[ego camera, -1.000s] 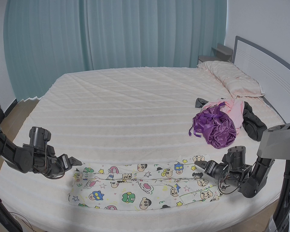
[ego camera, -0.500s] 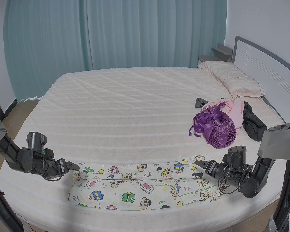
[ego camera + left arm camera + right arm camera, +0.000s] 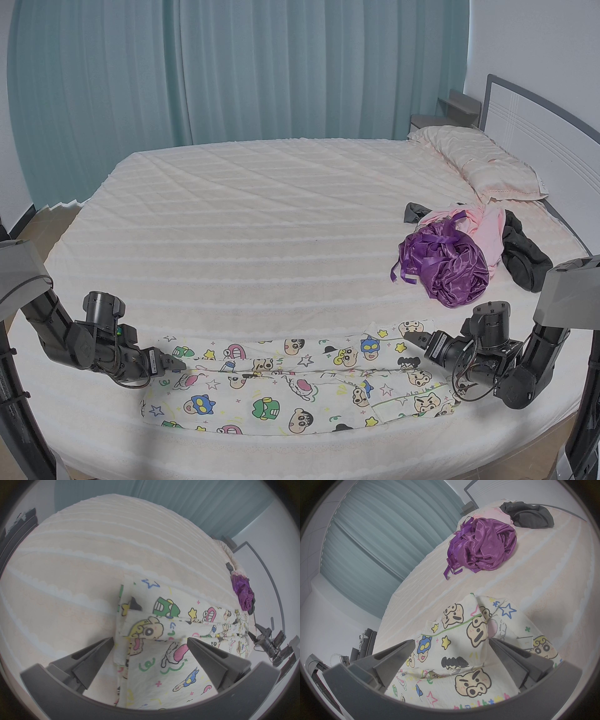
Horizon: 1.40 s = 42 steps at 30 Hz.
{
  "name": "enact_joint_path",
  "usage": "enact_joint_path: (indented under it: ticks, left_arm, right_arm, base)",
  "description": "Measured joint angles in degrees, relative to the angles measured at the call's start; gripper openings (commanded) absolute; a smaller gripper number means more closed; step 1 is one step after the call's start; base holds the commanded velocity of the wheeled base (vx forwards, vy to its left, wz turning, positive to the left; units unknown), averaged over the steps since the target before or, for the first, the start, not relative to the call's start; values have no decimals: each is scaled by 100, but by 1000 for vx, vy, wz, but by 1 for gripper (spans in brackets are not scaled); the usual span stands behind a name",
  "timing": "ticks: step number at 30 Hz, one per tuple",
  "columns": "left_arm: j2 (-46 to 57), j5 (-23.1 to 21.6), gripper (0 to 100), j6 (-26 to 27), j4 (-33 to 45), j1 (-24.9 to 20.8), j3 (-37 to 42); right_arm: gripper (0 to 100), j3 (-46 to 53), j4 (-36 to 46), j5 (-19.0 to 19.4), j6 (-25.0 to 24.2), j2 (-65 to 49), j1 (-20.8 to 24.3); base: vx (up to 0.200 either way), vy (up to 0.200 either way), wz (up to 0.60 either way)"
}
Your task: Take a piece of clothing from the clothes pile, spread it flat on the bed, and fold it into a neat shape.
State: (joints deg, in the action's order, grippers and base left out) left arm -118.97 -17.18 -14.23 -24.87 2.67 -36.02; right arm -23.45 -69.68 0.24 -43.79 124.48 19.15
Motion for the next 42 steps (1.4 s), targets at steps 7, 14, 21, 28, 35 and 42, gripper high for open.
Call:
enact_joint_path:
  ticks: [7, 14, 21, 28, 35, 42]
  left_arm:
    - [-217, 13, 100, 5, -118, -140, -35]
    - [-347, 190, 100, -28, -228, -185, -71]
    - [-297, 115, 100, -156, -244, -179, -50]
    - [-7, -301, 100, -347, -223, -85, 61]
    - [23, -91, 100, -340, -234, -30, -39]
    - [-306, 115, 100, -613, -241, -63, -324]
  right_arm:
    - [100, 0, 0, 0, 2, 0, 22]
    - [100, 0, 0, 0, 2, 2, 39]
    - [100, 0, -2, -2, 5, 5, 44]
    - [100, 0, 0, 0, 9, 9, 44]
    - [100, 0, 0, 0, 13, 13, 41]
    - [100, 0, 0, -2, 11, 22, 41]
  base:
    - [0, 0, 0]
    - [0, 0, 0]
    - [0, 0, 0]
    - [0, 0, 0]
    - [0, 0, 0]
    - [0, 0, 0]
